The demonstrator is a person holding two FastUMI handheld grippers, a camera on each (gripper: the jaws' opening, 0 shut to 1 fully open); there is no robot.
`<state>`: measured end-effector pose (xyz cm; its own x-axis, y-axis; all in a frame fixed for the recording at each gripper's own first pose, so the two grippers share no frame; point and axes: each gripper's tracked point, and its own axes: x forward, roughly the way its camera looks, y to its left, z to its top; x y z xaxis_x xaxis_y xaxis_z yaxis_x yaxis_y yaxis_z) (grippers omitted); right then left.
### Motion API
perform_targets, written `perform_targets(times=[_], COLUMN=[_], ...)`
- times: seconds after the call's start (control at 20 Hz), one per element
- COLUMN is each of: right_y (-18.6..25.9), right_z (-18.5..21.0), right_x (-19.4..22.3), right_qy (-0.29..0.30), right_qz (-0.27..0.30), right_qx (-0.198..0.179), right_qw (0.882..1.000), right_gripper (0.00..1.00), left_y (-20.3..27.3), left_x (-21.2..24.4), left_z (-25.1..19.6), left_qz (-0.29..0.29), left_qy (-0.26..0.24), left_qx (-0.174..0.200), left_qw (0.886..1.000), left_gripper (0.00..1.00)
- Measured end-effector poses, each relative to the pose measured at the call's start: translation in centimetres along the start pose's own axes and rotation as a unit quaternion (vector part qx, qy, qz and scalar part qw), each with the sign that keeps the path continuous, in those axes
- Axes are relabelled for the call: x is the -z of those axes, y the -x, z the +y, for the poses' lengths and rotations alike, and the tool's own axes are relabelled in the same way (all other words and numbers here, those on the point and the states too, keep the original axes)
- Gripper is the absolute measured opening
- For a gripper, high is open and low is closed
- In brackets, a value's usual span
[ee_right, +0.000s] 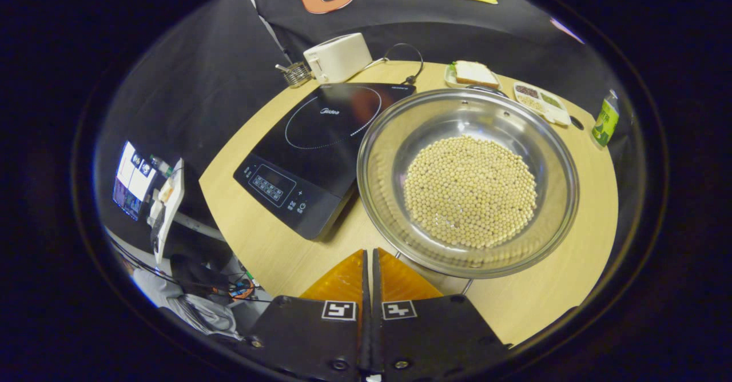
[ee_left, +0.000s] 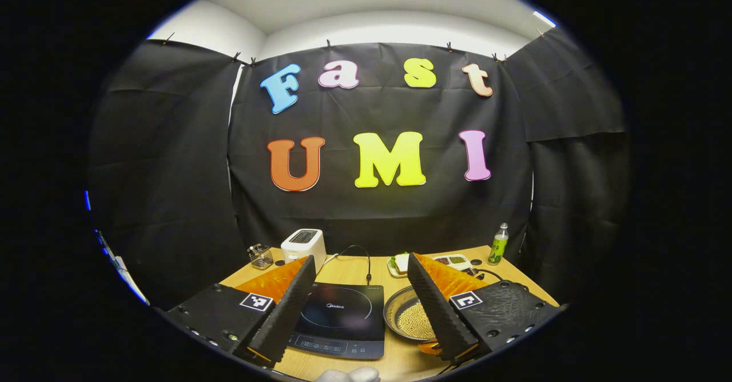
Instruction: First push the handle of the pot to place it horizontally, then grasp the pot with both hands and set it on the induction cooktop.
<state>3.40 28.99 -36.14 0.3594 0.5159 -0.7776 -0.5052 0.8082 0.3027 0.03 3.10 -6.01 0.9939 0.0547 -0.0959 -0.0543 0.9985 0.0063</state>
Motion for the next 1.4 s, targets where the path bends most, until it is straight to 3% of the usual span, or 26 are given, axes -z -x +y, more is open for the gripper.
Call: perform_targets(times=[0.45,0.55,0.75,0.8,1.4], right_y=[1.3,1.7,2.5,2.8,5.6], right_z=[-2.9,-3.8,-6.3,-7.0,-15.2], right_x=[2.4,2.8,3.3,3.4,4.2], right_qy=[-0.022,-0.03,-0.042,-0.043,-0.055], right_qz=[0.009,0.01,0.01,0.01,0.013], right_qx=[0.019,0.025,0.042,0.049,0.109], right_qw=[1.0,0.999,0.998,0.998,0.992], right_gripper=[0.0,0.04,0.0,0.04,0.04], left_y=[-0.1,-0.1,-0.2,-0.2,-0.5], left_x=[0.0,0.1,0.3,0.3,0.4], left_z=[-0.8,-1.0,-1.9,-2.1,-3.6], left_qz=[-0.003,-0.002,0.002,0.003,0.004], left_qy=[0.005,0.005,0.007,0.007,0.008], left_qx=[0.012,0.016,0.025,0.027,0.036], left_qw=[1.0,1.0,1.0,1.0,0.999], left_gripper=[0.96,0.96,0.96,0.96,0.96])
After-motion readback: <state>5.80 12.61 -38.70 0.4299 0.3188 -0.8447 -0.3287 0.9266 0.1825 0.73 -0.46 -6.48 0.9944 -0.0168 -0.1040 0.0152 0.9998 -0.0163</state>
